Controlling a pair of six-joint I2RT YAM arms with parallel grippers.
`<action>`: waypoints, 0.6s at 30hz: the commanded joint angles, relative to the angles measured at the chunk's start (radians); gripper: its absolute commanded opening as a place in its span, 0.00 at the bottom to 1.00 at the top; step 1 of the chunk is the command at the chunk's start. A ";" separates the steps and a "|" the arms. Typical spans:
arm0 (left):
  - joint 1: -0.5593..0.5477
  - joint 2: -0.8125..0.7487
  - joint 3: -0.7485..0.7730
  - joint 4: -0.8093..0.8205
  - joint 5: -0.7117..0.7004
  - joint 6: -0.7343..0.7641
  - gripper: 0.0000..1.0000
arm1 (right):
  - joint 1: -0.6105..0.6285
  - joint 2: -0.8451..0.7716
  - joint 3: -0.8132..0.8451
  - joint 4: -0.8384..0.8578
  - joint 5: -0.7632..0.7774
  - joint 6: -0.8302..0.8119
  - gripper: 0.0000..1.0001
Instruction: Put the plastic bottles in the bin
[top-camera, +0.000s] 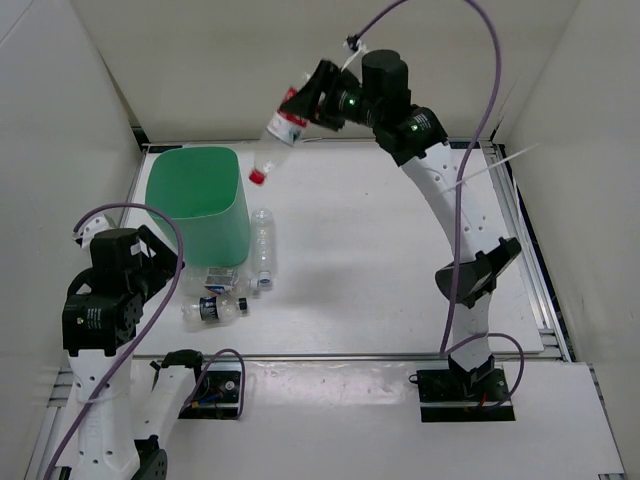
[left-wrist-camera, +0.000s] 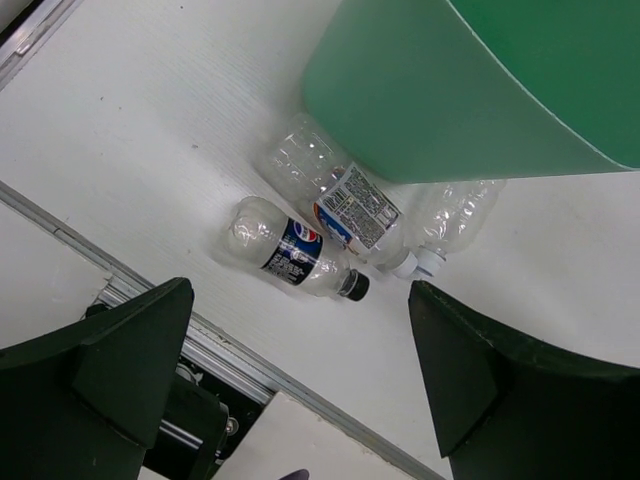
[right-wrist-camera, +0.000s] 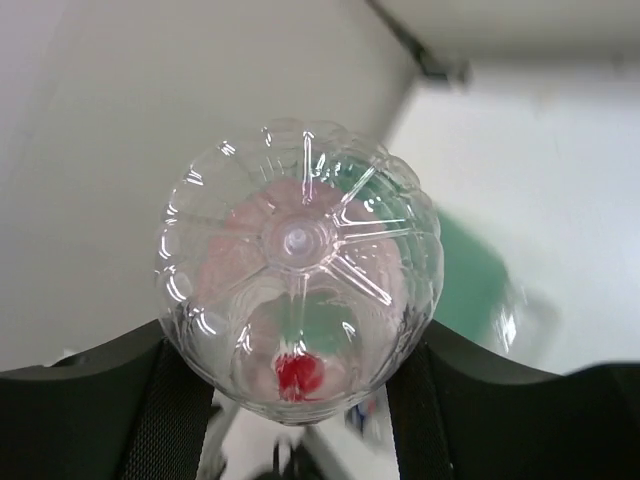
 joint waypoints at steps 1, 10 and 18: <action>0.004 -0.026 -0.005 -0.077 0.030 -0.006 1.00 | 0.047 0.076 0.052 0.276 0.075 -0.022 0.38; 0.004 0.000 0.046 -0.077 0.037 0.133 1.00 | 0.249 0.266 0.096 0.529 0.359 -0.416 0.56; 0.004 0.092 0.066 -0.077 0.027 0.124 1.00 | 0.332 0.077 0.021 0.542 0.653 -0.610 1.00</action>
